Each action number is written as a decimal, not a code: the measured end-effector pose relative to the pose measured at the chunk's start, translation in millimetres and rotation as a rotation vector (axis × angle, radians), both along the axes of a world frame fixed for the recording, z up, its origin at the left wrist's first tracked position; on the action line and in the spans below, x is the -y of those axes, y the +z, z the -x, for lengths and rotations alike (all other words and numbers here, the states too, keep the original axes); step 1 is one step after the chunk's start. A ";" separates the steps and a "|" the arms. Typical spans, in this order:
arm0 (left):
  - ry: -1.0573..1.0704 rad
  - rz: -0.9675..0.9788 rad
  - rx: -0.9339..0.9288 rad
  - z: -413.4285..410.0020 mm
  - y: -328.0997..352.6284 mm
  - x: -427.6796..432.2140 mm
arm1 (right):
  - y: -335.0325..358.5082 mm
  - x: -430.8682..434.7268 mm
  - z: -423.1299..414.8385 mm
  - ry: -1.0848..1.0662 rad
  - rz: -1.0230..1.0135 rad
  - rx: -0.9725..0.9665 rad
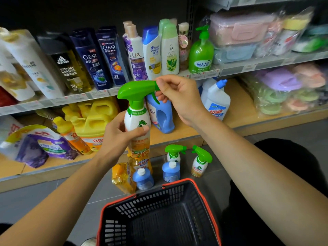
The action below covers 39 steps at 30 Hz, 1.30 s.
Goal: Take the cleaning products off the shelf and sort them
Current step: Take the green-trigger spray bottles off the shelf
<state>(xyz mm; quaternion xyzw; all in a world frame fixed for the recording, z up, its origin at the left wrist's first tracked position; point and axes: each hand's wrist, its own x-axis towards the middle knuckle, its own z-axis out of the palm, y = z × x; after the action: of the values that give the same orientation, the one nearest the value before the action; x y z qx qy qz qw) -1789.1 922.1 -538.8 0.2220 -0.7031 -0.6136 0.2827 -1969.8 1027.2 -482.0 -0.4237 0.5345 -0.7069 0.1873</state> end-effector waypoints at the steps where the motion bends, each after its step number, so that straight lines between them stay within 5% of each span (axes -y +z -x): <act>1: -0.005 -0.007 0.000 0.2 0.5 -0.4 | 1.1 0.2 -0.2 -0.012 0.020 -0.023; 7: -0.059 -0.059 0.006 1.0 3.1 -2.4 | 2.7 0.0 1.7 -0.030 0.049 -0.138; 14: -0.095 -0.131 0.085 1.6 1.4 -5.6 | 2.3 -1.8 2.1 -0.063 0.016 -0.003; 32: -0.211 -0.650 0.081 -2.1 -5.4 -14.1 | -17.6 -6.2 -6.4 0.043 -0.044 -0.078; 39: -0.110 -0.663 -0.026 -1.5 0.1 -13.1 | -53.6 -19.8 -23.5 0.150 -0.345 -0.103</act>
<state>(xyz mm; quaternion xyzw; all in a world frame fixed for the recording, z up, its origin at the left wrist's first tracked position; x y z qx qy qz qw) -1787.6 935.2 -538.7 0.2556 -0.4724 -0.8260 0.1707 -1946.3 1047.0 -535.6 -0.4597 0.6235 -0.5663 0.2814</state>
